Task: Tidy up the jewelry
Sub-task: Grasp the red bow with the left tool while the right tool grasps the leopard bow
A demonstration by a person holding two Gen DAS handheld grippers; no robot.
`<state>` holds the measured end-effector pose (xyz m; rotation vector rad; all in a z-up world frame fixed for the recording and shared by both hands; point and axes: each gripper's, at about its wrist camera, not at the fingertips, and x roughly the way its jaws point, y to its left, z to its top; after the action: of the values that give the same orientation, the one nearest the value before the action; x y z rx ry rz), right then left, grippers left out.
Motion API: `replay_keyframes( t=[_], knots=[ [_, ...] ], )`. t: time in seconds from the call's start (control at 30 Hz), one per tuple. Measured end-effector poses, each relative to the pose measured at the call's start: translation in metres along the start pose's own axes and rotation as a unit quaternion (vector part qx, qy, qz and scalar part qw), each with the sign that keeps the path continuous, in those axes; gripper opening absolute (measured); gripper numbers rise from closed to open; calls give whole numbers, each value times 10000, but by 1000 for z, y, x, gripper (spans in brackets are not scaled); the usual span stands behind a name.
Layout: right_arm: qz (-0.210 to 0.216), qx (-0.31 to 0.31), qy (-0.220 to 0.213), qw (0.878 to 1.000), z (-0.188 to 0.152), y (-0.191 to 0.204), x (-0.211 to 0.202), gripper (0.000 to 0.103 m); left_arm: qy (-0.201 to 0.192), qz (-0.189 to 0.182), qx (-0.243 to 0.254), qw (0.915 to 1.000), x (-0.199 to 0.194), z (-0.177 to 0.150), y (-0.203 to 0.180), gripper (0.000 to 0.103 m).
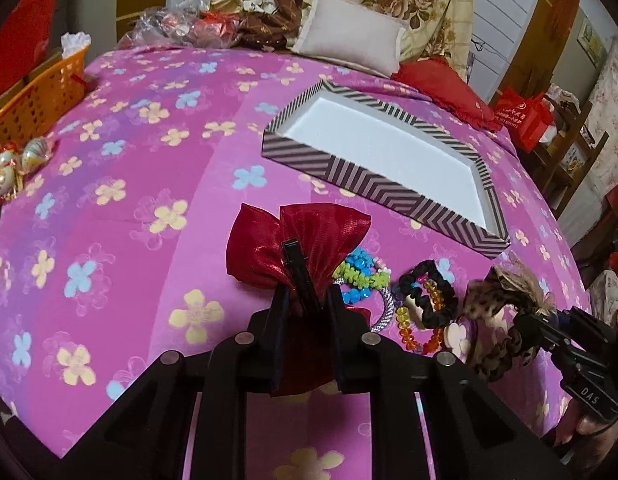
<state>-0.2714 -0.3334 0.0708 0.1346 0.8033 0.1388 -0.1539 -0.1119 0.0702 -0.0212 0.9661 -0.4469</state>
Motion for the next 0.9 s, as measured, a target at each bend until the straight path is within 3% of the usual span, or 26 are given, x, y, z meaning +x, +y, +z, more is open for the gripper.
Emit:
replay_keyframes(
  t=[0.9],
  knots=[
    [-318,-33,-250,9992,43,-11,-6,30,-177,313,540,9979,8,39,-37,0]
  ],
)
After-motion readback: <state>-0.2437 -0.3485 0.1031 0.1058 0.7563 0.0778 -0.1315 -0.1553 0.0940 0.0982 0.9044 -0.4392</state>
